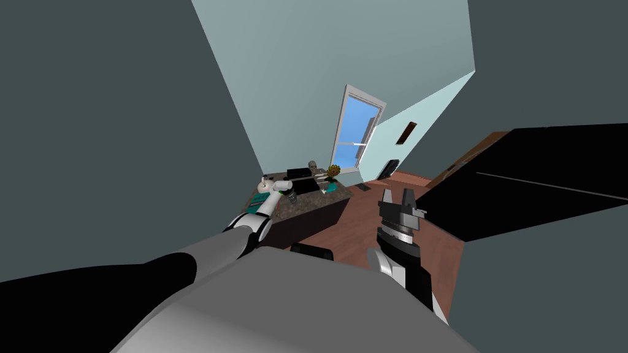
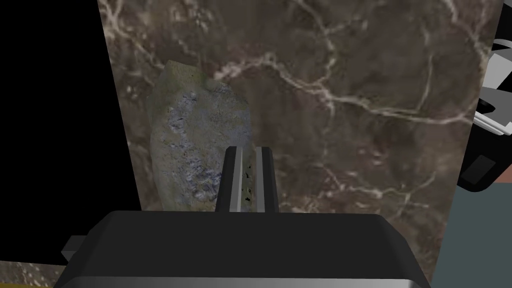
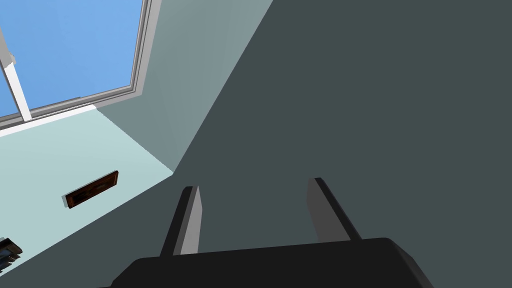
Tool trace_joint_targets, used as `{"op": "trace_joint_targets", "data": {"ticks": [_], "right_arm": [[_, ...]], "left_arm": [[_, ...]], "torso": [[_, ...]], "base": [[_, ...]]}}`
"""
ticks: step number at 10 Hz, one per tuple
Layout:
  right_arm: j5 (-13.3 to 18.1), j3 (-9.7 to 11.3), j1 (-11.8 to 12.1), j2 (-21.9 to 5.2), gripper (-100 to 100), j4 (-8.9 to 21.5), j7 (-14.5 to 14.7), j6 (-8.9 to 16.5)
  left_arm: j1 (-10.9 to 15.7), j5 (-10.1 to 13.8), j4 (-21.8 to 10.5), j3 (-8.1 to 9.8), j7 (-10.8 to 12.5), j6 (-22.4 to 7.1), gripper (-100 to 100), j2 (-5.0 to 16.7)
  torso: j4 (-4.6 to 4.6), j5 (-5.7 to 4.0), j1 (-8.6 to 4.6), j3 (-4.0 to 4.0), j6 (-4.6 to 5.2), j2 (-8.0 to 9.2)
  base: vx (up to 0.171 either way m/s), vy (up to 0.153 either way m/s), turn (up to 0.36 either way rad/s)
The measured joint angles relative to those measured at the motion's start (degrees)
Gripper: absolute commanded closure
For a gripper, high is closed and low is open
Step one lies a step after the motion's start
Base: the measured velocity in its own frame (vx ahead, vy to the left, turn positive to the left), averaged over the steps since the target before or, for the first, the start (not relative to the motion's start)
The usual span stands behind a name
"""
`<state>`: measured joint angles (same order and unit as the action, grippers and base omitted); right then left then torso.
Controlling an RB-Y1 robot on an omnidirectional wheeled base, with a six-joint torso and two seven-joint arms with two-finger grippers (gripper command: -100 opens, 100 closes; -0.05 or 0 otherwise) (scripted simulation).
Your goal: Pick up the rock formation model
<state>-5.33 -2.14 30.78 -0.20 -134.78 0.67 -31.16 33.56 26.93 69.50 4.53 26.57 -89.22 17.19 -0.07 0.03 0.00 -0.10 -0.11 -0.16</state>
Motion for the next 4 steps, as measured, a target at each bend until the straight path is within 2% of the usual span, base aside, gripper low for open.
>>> {"op": "trace_joint_targets", "data": {"ticks": [1,3,4], "right_arm": [[0.0,0.0,0.0,0.0,0,0.0,0.0,0.0],[0.0,0.0,0.0,0.0,0,0.0,0.0,0.0],[0.0,0.0,0.0,0.0,0,0.0,0.0,0.0]], "left_arm": [[0.0,0.0,0.0,0.00,0.0,0.0,100,0.0],[0.6,0.4,1.1,0.04,0.6,-1.7,100,0.4],[0.6,0.4,1.3,0.05,0.6,-1.9,0,0.4]], "torso": [[0.00,0.00,0.00,0.00,0.00,0.00],[0.03,0.00,0.04,0.05,-0.02,0.08],[0.01,0.01,0.03,0.03,-0.01,0.06]], "base": [[-0.011,0.007,0.022],[-0.011,0.009,0.008],[0.000,0.000,0.000]]}}
